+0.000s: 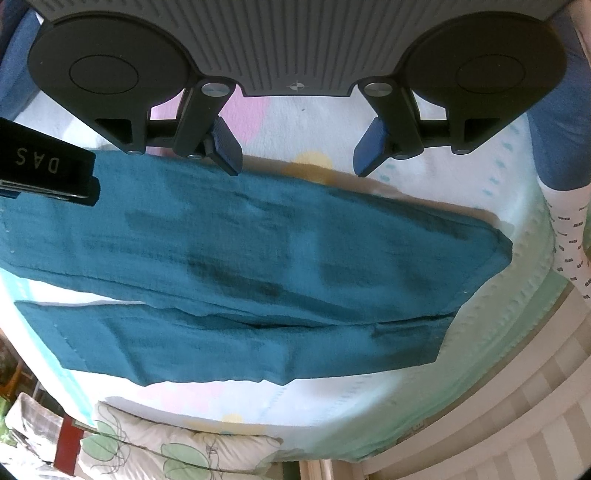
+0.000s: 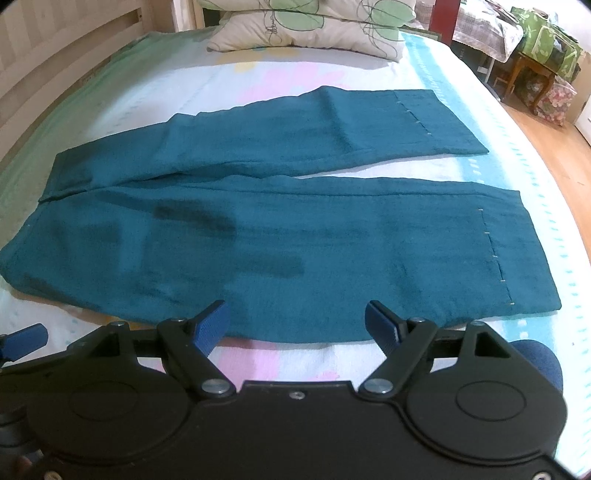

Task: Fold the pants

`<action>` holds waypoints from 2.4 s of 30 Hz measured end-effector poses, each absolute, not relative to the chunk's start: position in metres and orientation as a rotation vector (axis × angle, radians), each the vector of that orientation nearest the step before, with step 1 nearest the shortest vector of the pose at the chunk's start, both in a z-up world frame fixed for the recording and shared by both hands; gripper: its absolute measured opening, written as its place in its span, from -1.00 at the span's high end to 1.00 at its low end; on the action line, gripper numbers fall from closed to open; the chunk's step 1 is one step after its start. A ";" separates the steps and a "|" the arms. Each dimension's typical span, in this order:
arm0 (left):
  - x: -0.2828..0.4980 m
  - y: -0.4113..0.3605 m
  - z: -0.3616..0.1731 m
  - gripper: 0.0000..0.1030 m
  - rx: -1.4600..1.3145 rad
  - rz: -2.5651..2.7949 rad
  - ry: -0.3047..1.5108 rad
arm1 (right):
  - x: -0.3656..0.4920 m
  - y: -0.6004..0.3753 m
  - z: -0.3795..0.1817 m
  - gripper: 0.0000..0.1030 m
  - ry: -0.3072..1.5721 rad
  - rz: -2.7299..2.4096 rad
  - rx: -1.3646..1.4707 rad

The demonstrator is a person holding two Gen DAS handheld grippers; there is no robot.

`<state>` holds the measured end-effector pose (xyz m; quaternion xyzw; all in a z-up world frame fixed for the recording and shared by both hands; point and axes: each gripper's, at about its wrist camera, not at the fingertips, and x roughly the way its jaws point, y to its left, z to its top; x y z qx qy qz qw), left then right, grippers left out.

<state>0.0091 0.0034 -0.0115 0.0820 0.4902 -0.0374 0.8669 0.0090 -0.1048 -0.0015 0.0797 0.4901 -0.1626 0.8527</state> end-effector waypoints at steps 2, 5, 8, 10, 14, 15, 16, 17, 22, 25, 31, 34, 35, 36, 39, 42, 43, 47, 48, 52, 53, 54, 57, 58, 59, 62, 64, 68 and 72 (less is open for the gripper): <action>0.009 0.003 -0.012 -0.28 0.173 -0.078 1.028 | 0.010 -0.105 -0.002 -0.59 1.035 -0.340 0.168; 0.011 0.003 -0.014 -0.28 0.172 -0.080 1.035 | 0.011 -0.105 -0.004 -0.59 1.042 -0.339 0.167; 0.012 0.002 -0.016 -0.28 0.175 -0.081 1.043 | 0.013 -0.104 -0.006 -0.59 1.048 -0.337 0.165; 0.014 0.002 -0.017 -0.28 0.175 -0.081 1.050 | 0.014 -0.105 -0.008 -0.59 1.055 -0.336 0.167; 0.018 0.003 -0.021 -0.28 0.176 -0.080 1.064 | 0.017 -0.106 -0.012 -0.59 1.071 -0.335 0.168; 0.019 0.002 -0.022 -0.28 0.177 -0.080 1.067 | 0.018 -0.106 -0.014 -0.59 1.076 -0.335 0.167; 0.020 0.002 -0.024 -0.28 0.179 -0.080 1.072 | 0.020 -0.106 -0.015 -0.59 1.080 -0.335 0.167; 0.022 0.002 -0.026 -0.28 0.180 -0.080 1.077 | 0.021 -0.106 -0.017 -0.59 1.083 -0.335 0.168; 0.033 0.002 -0.033 -0.13 0.167 -0.085 1.093 | 0.030 -0.111 -0.026 -0.58 1.103 -0.334 0.173; 0.052 0.003 -0.037 0.03 0.146 -0.122 1.125 | 0.038 -0.117 -0.031 -0.56 1.103 -0.325 0.179; 0.114 0.003 -0.027 0.06 0.148 -0.142 1.086 | 0.080 -0.150 -0.031 -0.40 1.083 -0.311 0.226; 0.150 -0.002 -0.017 0.06 0.179 -0.148 1.035 | 0.108 -0.175 -0.028 -0.38 1.041 -0.335 0.255; 0.163 -0.004 -0.015 0.06 0.187 -0.150 1.023 | 0.118 -0.183 -0.027 -0.38 1.022 -0.350 0.258; 0.174 -0.006 -0.013 0.06 0.191 -0.146 1.015 | 0.128 -0.192 -0.026 -0.38 1.001 -0.363 0.261; 0.204 -0.012 -0.011 0.06 0.168 -0.142 0.997 | 0.165 -0.220 -0.025 -0.39 0.970 -0.383 0.266; 0.237 -0.014 -0.015 0.06 0.113 -0.169 1.025 | 0.201 -0.245 -0.027 -0.39 0.960 -0.424 0.284; 0.245 -0.016 -0.017 0.06 0.110 -0.179 1.034 | 0.213 -0.253 -0.029 -0.39 0.954 -0.438 0.290; 0.273 -0.023 -0.030 0.06 0.145 -0.166 1.028 | 0.266 -0.283 -0.037 -0.38 0.961 -0.464 0.268; 0.280 -0.023 -0.033 0.06 0.146 -0.167 1.031 | 0.281 -0.290 -0.040 -0.38 0.967 -0.477 0.260; 0.301 -0.021 -0.046 0.07 0.126 -0.154 1.053 | 0.325 -0.320 -0.051 -0.26 0.987 -0.531 0.288; 0.307 -0.020 -0.049 0.07 0.121 -0.149 1.061 | 0.335 -0.326 -0.054 -0.26 0.984 -0.549 0.296; 0.311 -0.018 -0.052 0.07 0.112 -0.146 1.067 | 0.344 -0.331 -0.055 -0.26 0.977 -0.566 0.302; 0.319 -0.013 -0.060 0.07 0.087 -0.147 1.090 | 0.367 -0.343 -0.060 -0.27 0.949 -0.608 0.341; 0.320 -0.012 -0.062 0.07 0.086 -0.148 1.094 | 0.375 -0.347 -0.063 -0.27 0.951 -0.615 0.353; 0.321 -0.011 -0.063 0.07 0.092 -0.147 1.096 | 0.382 -0.352 -0.065 -0.28 0.956 -0.624 0.365; 0.324 -0.011 -0.066 0.07 0.117 -0.140 1.098 | 0.399 -0.361 -0.079 -0.28 0.994 -0.651 0.401; 0.324 -0.007 -0.067 0.07 0.122 -0.139 1.104 | 0.405 -0.364 -0.090 -0.27 1.038 -0.668 0.422; 0.330 -0.002 -0.066 0.07 0.130 -0.132 1.110 | 0.404 -0.367 -0.110 0.12 1.131 -0.683 0.422; 0.334 -0.001 -0.059 0.07 0.121 -0.142 1.105 | 0.382 -0.364 -0.103 0.86 1.107 -0.594 0.406</action>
